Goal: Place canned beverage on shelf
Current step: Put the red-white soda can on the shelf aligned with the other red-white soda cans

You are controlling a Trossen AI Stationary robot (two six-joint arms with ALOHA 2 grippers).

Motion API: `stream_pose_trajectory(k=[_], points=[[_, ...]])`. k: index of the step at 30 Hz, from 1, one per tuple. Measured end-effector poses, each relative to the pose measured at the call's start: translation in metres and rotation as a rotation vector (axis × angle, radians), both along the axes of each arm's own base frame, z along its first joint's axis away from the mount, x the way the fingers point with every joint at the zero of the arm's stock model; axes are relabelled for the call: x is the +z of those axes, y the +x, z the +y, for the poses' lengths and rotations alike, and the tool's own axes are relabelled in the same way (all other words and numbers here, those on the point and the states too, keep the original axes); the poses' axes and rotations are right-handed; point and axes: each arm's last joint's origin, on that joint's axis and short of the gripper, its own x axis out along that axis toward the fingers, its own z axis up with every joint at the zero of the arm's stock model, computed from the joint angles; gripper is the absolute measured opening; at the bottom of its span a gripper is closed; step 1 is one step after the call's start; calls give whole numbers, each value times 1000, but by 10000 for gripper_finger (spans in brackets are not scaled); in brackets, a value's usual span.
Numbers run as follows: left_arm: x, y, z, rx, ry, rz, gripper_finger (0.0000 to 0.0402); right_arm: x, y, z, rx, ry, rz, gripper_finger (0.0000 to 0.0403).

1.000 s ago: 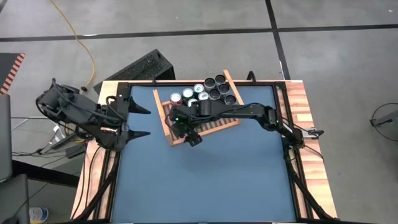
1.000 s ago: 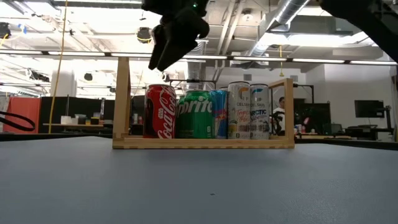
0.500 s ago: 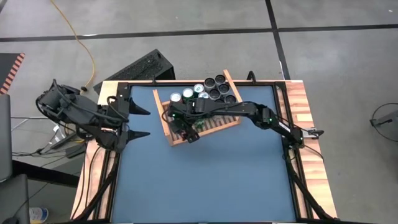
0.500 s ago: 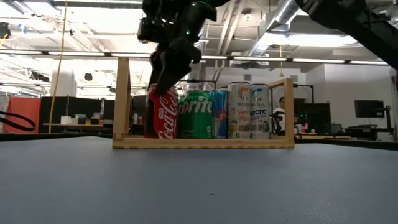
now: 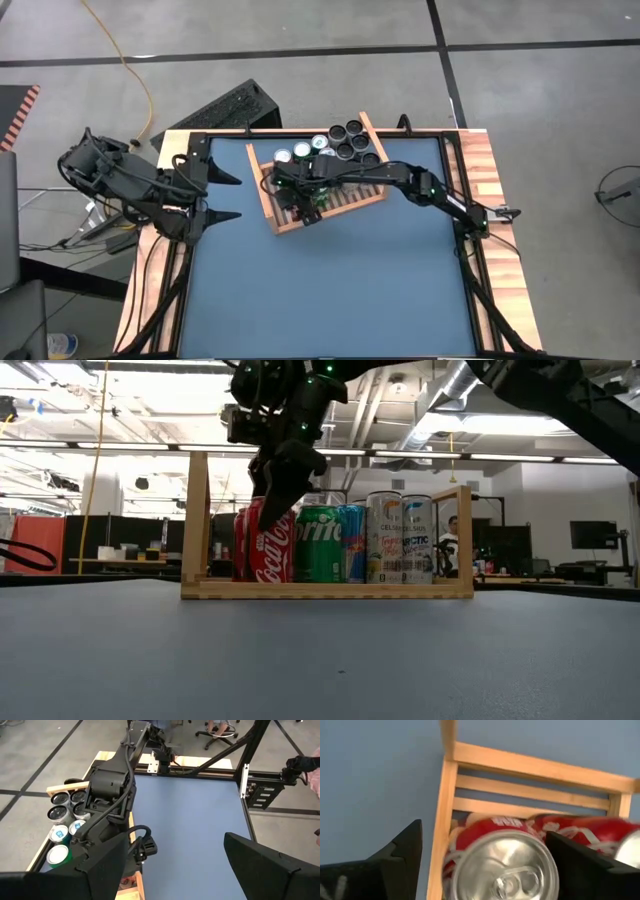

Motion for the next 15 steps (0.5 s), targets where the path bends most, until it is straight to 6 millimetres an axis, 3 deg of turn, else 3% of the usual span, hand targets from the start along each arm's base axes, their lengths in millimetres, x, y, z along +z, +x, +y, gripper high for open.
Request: stream_pose_trajectory(k=[7,15], points=[[0,0,0,0,1,0,316,0,0,-13,-66,17,-15,316],[0,0,0,0,1,1,316,7,2,-13,-54,9,-48,315]])
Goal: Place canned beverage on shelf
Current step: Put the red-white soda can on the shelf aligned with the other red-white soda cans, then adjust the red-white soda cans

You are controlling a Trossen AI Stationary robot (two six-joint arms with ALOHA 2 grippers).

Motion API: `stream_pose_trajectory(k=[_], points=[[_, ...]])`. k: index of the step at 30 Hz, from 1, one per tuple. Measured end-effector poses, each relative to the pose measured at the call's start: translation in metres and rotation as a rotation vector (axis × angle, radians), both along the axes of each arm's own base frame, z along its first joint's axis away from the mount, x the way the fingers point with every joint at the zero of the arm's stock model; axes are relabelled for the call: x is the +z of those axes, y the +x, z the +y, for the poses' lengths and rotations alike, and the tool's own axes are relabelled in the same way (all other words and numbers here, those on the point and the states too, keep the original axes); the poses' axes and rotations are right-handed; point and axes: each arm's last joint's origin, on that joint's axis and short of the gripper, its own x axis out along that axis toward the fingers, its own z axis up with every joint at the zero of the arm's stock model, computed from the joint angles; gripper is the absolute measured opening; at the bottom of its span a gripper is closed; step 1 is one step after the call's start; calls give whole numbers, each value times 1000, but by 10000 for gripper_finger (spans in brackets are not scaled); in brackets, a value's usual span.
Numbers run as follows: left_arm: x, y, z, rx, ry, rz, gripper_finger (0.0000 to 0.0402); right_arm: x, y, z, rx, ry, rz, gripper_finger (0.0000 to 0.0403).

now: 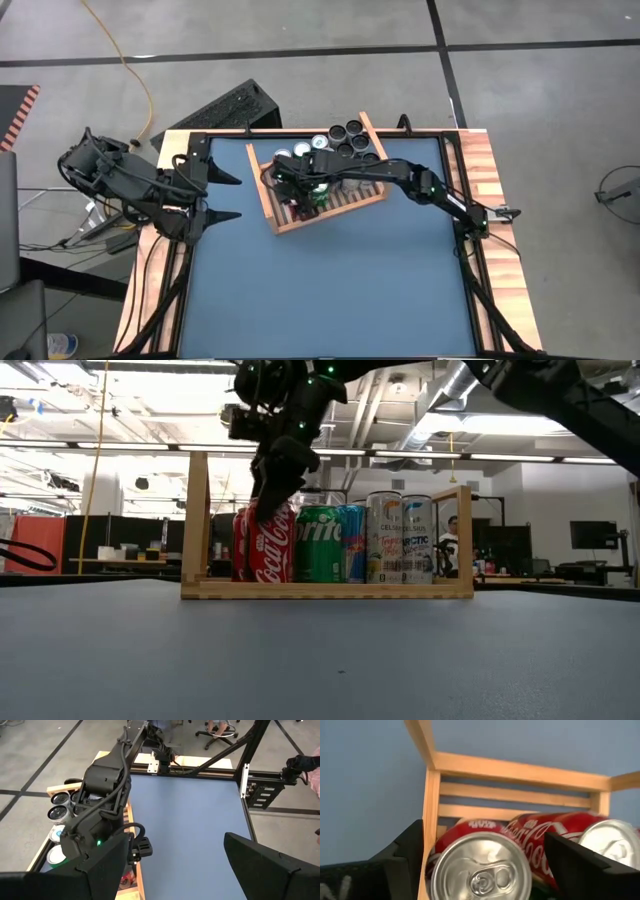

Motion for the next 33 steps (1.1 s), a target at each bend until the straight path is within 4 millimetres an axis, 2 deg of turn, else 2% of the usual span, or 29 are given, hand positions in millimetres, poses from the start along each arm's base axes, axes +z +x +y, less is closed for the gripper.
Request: stream_pose_trajectory(k=[8,11,14,19,21,24,27,33], points=[[0,0,0,0,-1,0,316,7,-3,7,14,1,1,315],[0,0,0,0,-1,1,316,21,-8,13,25,-1,-15,315],[0,0,0,0,1,1,316,42,-13,20,55,-9,-83,315],[0,0,0,0,4,4,316,70,-8,26,42,-32,-274,300],[-1,0,0,0,4,5,316,74,-6,19,7,-24,-325,280],[-1,1,0,6,7,6,316,67,-1,5,-49,-13,-343,237],[-1,1,0,13,-6,5,316,59,-1,-7,-86,-28,-314,174],[-1,3,-1,25,-27,6,316,58,0,-20,-100,-49,-351,45]])
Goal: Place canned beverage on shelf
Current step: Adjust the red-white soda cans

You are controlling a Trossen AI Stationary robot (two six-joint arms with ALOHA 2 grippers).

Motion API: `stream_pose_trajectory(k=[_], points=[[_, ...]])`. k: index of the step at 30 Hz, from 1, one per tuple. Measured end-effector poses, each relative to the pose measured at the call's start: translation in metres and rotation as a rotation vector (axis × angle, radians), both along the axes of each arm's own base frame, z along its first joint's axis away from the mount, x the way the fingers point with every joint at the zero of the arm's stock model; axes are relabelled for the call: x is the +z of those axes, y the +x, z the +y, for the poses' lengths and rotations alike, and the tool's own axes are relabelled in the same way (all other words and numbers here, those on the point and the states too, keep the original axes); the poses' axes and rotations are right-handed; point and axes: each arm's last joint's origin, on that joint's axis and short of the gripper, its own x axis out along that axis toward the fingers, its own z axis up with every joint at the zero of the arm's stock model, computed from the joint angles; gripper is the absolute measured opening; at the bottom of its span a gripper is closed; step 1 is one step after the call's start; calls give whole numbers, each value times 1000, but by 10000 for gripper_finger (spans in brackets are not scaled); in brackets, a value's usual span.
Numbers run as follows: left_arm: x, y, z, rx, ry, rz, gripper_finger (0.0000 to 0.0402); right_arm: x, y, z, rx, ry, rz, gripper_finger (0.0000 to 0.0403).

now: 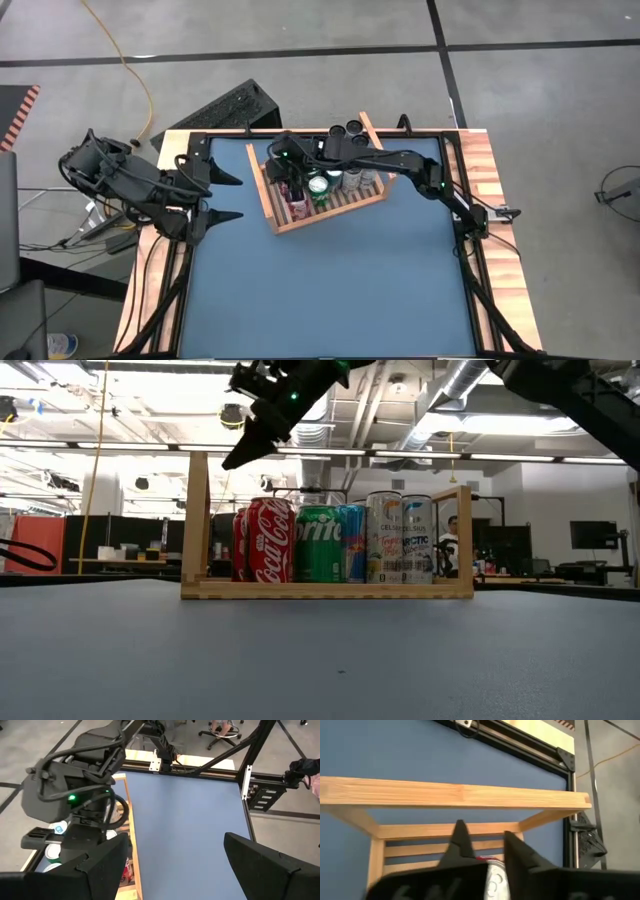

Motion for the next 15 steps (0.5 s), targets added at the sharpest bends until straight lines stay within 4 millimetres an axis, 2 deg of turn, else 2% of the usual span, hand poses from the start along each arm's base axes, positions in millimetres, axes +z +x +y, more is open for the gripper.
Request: stream_pose_trajectory(k=[3,8,15], points=[[-1,2,-1,0,3,5,316,0,1,-3,8,-6,-8,7],[-2,5,-3,0,8,13,316,-23,10,-5,16,-10,28,8],[-2,6,-3,-3,10,15,316,-34,15,-7,13,-11,42,1]])
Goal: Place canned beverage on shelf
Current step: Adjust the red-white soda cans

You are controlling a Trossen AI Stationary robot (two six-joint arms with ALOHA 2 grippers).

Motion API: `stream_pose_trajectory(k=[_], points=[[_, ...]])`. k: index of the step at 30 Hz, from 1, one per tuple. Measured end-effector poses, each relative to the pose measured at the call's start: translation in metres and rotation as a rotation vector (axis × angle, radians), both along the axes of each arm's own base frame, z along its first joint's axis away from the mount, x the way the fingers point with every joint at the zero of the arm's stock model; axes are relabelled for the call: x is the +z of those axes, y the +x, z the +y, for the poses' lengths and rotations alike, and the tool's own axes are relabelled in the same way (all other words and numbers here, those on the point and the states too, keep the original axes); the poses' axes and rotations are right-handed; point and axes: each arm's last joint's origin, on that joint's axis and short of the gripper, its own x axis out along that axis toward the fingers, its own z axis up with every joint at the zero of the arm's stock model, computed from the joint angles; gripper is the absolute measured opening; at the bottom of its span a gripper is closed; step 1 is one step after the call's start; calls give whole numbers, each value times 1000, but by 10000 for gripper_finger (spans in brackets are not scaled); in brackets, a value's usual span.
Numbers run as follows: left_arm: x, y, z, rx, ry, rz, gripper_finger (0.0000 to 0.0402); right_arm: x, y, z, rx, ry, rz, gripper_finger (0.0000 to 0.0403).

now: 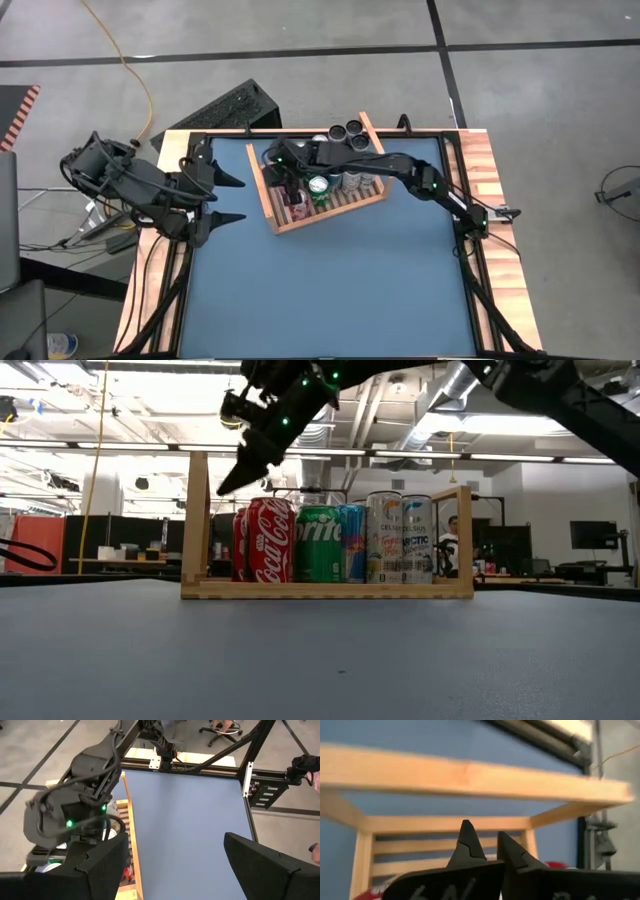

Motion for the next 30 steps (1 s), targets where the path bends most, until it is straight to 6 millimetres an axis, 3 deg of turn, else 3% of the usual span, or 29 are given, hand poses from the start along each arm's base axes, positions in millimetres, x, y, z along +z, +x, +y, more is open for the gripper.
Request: stream_pose_trajectory(k=[5,30], points=[[0,0,0,0,0,0,316,-17,0,-7,-18,16,63,0],[0,0,0,-10,6,2,316,-17,-8,-6,-52,-6,152,0]])
